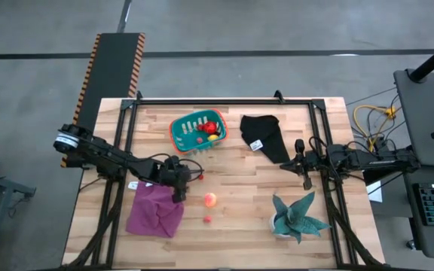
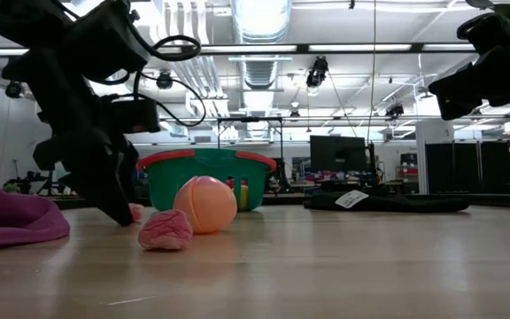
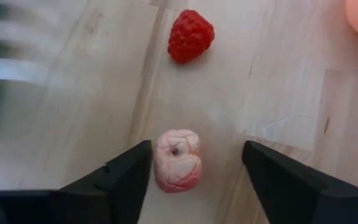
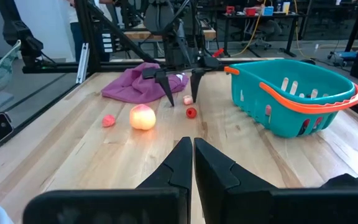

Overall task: Pick and placing Produce into tupperware
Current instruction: Put the top small pink peach into the basket

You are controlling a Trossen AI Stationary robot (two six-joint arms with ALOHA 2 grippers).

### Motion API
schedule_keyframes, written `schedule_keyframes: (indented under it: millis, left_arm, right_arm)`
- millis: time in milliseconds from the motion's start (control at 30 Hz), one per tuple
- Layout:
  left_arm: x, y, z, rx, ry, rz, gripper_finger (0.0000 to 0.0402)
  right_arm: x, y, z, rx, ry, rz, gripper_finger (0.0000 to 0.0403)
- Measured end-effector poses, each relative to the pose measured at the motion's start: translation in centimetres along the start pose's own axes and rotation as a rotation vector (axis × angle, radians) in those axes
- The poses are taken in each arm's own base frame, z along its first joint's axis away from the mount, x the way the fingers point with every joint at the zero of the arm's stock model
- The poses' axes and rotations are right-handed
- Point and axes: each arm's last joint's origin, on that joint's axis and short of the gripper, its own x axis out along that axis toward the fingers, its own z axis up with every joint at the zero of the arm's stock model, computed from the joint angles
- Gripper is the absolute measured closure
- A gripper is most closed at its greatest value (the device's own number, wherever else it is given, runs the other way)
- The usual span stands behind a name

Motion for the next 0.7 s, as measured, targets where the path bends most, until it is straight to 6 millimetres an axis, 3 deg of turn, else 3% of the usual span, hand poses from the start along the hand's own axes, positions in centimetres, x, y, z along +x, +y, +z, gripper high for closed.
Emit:
schedule_keyframes:
  millis: [467,700]
  left_arm:
    - [-0.4,0.0,0.1,0.0,-0.002,-0.027,0.0331]
    - [-1.6,-0.4,1.5,0.064,-0.04,-0.064,0.0371]
  right_arm:
    - [0.0,0.0,0.0,0.027,-0.001,0.001,0.0394]
    - [0.0,0.0,0.0,0.027,-0.001,0.0,0.0394]
